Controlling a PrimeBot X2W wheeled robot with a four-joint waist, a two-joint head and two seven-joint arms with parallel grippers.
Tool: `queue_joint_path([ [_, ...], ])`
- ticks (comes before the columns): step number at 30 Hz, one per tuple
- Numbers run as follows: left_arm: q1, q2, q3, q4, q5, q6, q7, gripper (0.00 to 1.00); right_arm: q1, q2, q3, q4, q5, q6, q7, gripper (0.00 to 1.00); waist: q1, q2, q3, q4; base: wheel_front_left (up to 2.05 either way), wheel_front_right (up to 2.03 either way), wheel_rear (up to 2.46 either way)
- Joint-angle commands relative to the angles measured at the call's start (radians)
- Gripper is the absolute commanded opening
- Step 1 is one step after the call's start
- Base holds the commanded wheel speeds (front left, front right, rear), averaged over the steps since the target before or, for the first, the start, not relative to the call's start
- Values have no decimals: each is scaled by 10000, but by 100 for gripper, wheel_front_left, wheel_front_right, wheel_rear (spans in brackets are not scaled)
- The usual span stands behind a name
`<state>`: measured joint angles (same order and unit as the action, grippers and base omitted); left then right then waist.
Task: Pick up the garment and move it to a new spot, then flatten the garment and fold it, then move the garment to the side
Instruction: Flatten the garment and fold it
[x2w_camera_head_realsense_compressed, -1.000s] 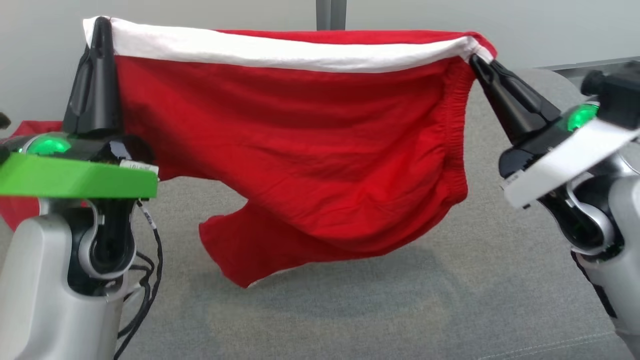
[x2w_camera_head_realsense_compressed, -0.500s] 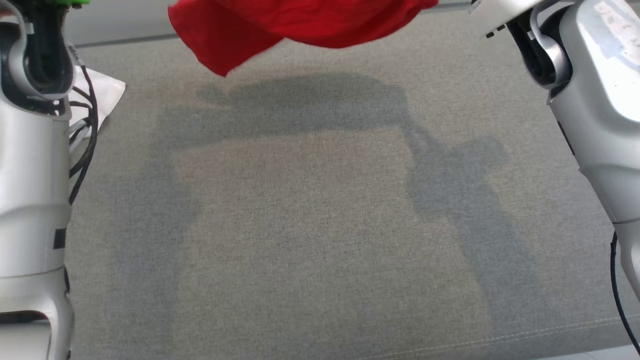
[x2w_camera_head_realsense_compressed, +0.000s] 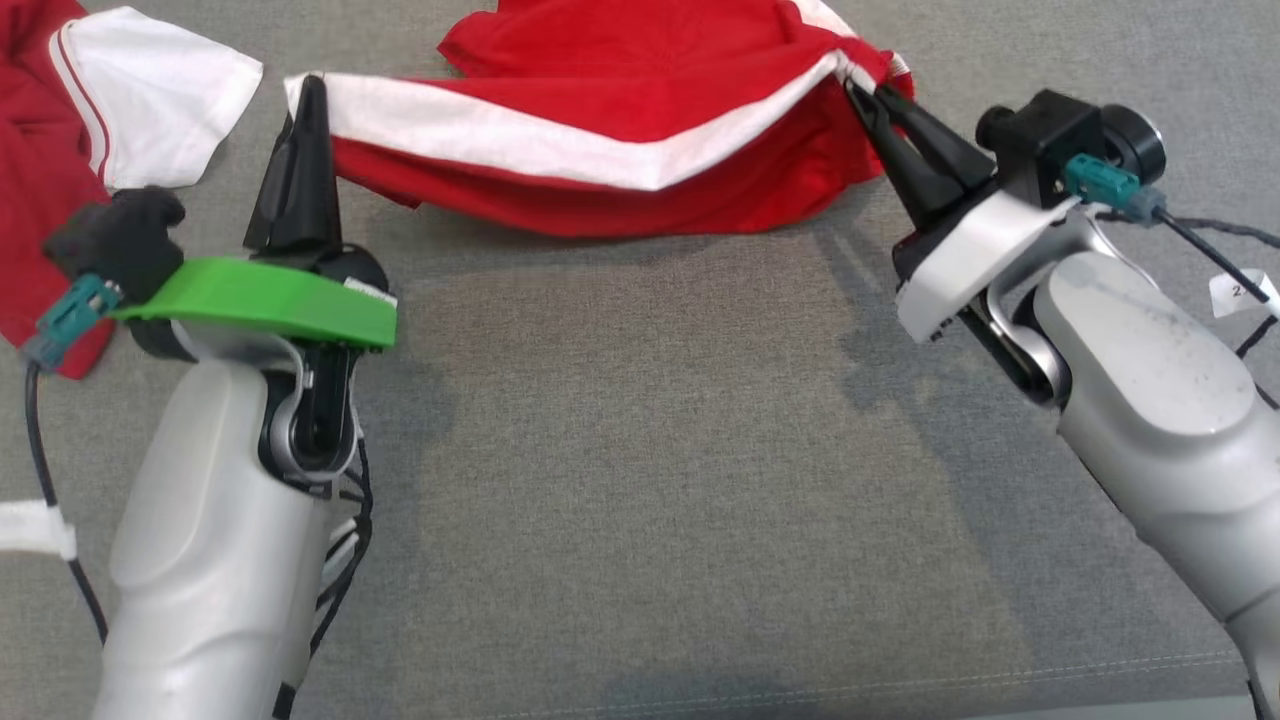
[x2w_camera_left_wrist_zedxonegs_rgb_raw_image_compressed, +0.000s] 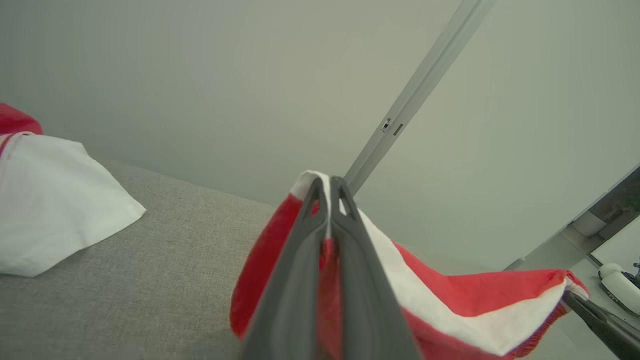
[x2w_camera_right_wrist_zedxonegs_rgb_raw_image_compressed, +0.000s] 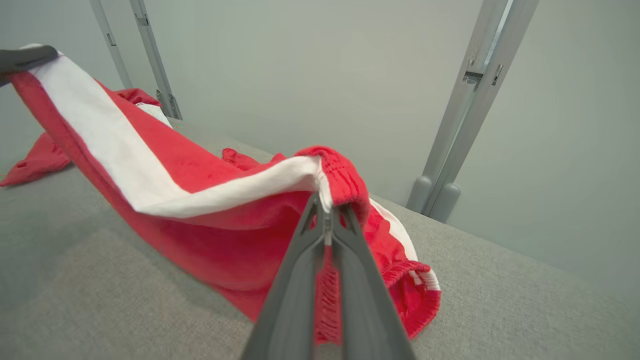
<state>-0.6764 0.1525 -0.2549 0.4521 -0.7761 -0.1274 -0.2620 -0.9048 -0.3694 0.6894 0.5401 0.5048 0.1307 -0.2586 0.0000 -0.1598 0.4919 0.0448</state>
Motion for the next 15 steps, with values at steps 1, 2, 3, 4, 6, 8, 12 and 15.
queue_joint_path([
  [1, 458, 41, 192, -372, 72, -38, -38, 0, 349, -177, 122, -281, 151, 1, -58, 0, 0, -2, -35, -24, 0, 0, 0],
  [2, 458, 41, 192, -372, 72, -38, -38, 0, 349, -177, 122, -281, 151, 1, -58, 0, 0, -2, -35, -24, 0, 0, 0],
  [3, 795, 10, 277, -662, 96, -40, -37, 0, 536, -303, 171, -473, 230, 1, -58, 0, 0, -2, -74, -41, 0, 0, 0],
  [4, 1129, -23, 377, -946, 104, -43, -29, 0, 737, -397, 192, -672, 307, 1, -58, 0, 0, -2, -123, -58, 0, 0, 0],
  [6, 1786, -47, 467, -1528, 63, -44, -29, 0, 1167, -526, 208, -1080, 440, 1, -57, 0, 0, -2, -215, -91, 0, 0, 0],
  [8, 2487, 13, 441, -1989, 187, -40, -28, 0, 1600, -600, 140, -1535, 533, 1, -58, 0, 0, -2, -304, -114, 0, 0, 0],
  [12, 3837, -143, 586, -2802, 292, -40, -30, 0, 2652, -681, -269, -2363, 465, 1, -58, 0, 0, -2, -521, -82, 0, 0, 0],
  [15, 4824, -327, 778, -3306, 477, -41, -30, 0, 3526, -616, -716, -2890, 153, 1, -51, 0, 0, -2, -740, -17, 0, 0, 0],
])
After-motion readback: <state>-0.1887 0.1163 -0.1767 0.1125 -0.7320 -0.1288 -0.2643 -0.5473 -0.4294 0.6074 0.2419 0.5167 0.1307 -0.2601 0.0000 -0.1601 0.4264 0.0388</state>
